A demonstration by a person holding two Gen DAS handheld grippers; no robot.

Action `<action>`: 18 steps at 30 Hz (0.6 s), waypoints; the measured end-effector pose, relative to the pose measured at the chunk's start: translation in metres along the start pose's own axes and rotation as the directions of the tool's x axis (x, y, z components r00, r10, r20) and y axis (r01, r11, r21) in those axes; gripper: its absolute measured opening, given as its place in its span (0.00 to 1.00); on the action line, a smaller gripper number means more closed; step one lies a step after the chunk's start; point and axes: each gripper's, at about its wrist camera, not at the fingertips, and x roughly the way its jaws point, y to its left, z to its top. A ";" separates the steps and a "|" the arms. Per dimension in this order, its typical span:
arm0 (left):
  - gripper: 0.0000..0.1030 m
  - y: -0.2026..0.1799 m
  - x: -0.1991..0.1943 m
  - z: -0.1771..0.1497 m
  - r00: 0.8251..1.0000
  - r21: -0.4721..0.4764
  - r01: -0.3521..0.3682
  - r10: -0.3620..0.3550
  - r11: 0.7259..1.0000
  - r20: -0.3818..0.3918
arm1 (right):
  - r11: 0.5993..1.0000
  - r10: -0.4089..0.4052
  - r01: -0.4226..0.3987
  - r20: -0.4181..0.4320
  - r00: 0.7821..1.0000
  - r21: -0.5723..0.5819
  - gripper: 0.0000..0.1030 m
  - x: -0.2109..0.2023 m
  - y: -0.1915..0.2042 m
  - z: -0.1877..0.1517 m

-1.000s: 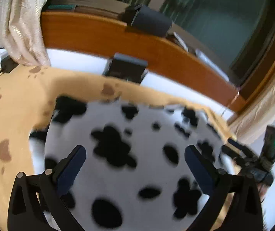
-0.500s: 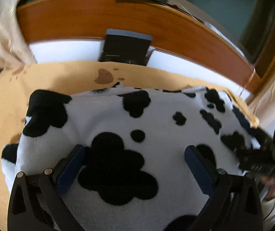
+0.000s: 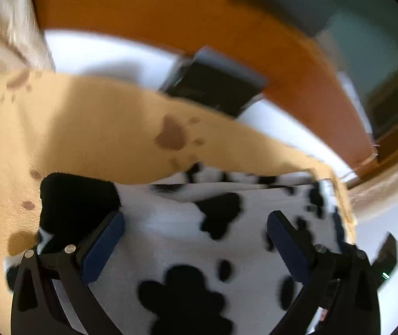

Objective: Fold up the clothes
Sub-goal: 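Press and smooth the fleece bundle with both open grippers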

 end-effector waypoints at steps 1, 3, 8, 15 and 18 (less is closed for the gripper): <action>1.00 0.000 0.000 0.000 1.000 0.015 -0.009 0.009 1.000 0.009 | 1.000 0.000 0.000 0.000 1.000 0.000 1.00 0.000 0.000 0.000; 1.00 0.001 -0.001 0.002 1.000 0.018 -0.007 0.007 1.000 0.024 | 1.000 0.000 0.000 0.000 1.000 0.000 1.00 0.000 0.000 0.000; 1.00 0.029 -0.013 0.007 0.995 -0.105 0.036 -0.026 0.994 0.100 | 1.000 -0.001 0.001 -0.001 1.000 0.000 1.00 0.000 0.000 0.000; 1.00 0.001 -0.027 0.002 0.954 -0.075 0.293 -0.287 0.953 0.082 | 1.000 -0.003 0.003 -0.002 1.000 0.001 1.00 0.000 0.001 0.000; 1.00 -0.020 -0.007 0.001 0.955 -0.036 0.298 -0.298 0.954 0.003 | 1.000 -0.002 0.002 -0.002 1.000 0.002 1.00 -0.001 0.001 -0.001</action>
